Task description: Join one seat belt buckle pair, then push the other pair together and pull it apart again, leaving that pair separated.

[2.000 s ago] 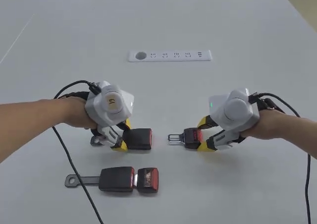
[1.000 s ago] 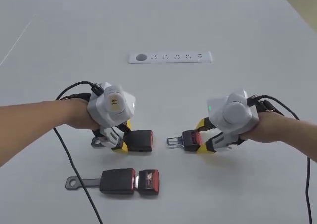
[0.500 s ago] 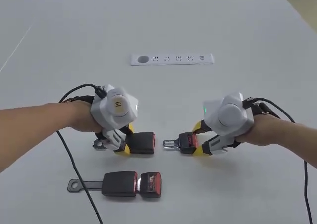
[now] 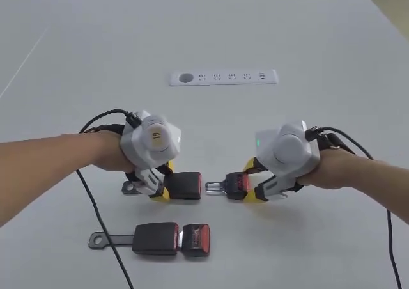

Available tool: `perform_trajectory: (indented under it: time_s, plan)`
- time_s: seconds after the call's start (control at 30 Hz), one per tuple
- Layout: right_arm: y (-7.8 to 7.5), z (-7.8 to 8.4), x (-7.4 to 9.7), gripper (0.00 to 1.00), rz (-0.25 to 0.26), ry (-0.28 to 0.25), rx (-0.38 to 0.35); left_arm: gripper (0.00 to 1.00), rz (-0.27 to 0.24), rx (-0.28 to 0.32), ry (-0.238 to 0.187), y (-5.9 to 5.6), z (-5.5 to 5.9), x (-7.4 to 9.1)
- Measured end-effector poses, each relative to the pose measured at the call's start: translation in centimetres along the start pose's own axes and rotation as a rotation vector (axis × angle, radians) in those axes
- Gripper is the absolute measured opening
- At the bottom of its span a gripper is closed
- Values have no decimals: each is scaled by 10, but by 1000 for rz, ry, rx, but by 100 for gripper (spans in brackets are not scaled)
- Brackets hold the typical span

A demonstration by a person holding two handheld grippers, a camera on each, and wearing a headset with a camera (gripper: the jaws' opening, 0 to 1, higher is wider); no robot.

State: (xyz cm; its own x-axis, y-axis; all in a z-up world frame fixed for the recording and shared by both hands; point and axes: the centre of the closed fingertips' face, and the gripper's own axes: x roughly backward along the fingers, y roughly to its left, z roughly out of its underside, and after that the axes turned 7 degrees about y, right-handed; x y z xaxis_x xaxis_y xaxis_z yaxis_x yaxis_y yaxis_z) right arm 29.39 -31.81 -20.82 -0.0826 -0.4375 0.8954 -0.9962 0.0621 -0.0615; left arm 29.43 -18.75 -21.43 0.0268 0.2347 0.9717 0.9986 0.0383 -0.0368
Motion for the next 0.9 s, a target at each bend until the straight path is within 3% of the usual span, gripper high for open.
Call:
perform_trajectory:
  time_s: [0.67,0.9]
  plan:
    - [3,-24,-9,30,9,-20,8,31,-2,4,0,-1,-2,1]
    - [2,-22,-8,29,27,-19,0,31,-5,17,-17,1,-1,1]
